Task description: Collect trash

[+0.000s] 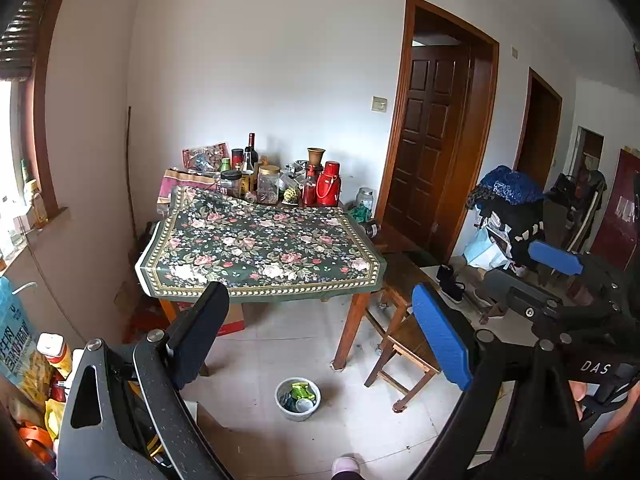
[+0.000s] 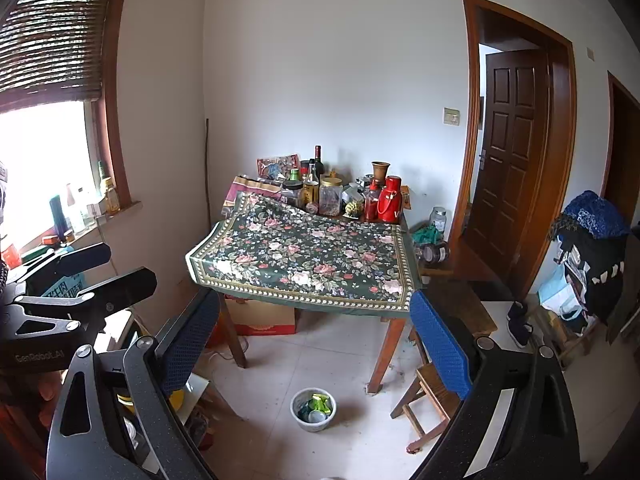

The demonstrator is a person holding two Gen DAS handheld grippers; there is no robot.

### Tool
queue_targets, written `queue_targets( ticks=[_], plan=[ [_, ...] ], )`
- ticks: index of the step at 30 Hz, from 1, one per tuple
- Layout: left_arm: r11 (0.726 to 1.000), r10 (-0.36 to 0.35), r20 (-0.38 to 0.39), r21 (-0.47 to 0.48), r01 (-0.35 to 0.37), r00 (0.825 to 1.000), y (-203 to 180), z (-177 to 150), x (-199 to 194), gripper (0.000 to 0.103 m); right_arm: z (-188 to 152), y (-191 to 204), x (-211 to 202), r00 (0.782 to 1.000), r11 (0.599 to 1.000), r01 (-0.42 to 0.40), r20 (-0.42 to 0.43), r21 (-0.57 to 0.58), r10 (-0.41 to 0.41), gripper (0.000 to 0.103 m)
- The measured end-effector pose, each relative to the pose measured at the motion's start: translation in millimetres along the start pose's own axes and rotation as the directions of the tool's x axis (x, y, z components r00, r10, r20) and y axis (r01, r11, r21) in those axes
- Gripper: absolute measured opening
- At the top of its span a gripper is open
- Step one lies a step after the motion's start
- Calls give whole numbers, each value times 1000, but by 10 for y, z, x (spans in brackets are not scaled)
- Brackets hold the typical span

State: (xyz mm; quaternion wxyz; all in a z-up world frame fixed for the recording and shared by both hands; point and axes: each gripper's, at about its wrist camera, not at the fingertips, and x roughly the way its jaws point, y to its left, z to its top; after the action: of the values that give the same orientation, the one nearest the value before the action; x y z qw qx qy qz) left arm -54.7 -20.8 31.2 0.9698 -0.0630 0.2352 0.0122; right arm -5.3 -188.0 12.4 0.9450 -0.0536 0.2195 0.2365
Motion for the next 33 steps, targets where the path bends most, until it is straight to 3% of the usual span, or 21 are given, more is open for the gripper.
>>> queue_targets(
  ticks=[3, 33],
  plan=[
    [1000, 3, 7, -6, -3, 1000, -14, 5, -11, 98, 27, 14, -14, 1000, 1000, 1, 0, 1, -1, 95],
    [1000, -27, -3, 7, 27, 1000, 74, 40, 59, 98, 118, 52, 74, 1000, 1000, 11, -4, 0, -11, 95]
  ],
)
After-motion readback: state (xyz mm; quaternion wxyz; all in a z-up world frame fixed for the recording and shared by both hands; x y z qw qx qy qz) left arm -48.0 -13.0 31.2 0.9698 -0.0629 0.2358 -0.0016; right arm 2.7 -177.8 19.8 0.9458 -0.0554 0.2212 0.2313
